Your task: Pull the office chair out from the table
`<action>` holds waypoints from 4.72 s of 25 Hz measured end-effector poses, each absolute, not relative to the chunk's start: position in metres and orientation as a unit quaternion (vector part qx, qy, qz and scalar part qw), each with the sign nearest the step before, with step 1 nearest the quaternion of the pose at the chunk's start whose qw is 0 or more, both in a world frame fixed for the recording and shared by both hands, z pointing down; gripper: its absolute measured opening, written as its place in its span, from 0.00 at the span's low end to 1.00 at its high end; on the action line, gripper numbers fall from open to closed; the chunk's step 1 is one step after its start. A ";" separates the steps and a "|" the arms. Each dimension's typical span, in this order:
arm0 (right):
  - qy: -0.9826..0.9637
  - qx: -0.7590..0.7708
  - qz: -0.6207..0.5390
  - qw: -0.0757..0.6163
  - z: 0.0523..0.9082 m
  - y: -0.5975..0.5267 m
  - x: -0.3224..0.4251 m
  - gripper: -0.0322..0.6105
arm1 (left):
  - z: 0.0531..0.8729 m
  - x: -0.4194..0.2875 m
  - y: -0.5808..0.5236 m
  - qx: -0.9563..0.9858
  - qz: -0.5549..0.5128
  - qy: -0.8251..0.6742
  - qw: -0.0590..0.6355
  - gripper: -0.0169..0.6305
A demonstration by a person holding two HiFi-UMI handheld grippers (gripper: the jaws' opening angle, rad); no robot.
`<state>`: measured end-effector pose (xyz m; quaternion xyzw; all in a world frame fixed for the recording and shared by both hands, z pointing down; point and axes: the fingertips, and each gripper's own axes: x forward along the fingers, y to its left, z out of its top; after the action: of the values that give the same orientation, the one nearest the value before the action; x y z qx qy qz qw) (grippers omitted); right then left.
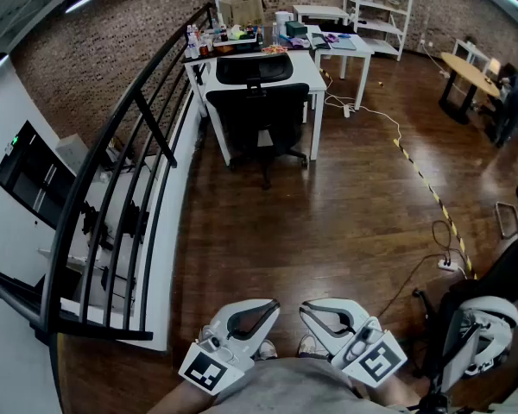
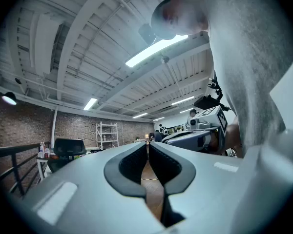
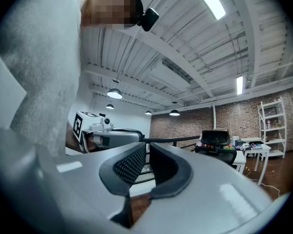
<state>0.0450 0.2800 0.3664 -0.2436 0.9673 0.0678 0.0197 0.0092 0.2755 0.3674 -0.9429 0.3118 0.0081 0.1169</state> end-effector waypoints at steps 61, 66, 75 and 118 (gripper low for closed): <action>0.967 -0.248 0.048 -0.036 0.400 -0.215 -0.003 0.07 | 0.390 -0.058 -0.206 -0.942 0.007 0.328 0.065 0.03; 0.959 -0.273 0.051 -0.048 0.393 -0.288 -0.025 0.07 | 0.383 -0.086 -0.280 -0.948 0.001 0.310 0.074 0.03; 0.947 -0.314 0.037 -0.059 0.395 -0.366 -0.050 0.07 | 0.380 -0.125 -0.362 -0.955 -0.005 0.287 0.075 0.03; 0.918 -0.366 0.040 -0.145 0.440 -0.587 0.064 0.32 | 0.432 -0.259 -0.578 -0.872 -0.055 0.484 0.039 0.26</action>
<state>0.0641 -0.5865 0.4400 -0.3661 0.9183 0.0402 -0.1453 -0.2589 -0.5779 0.4319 -0.8722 0.4844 -0.0555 0.0386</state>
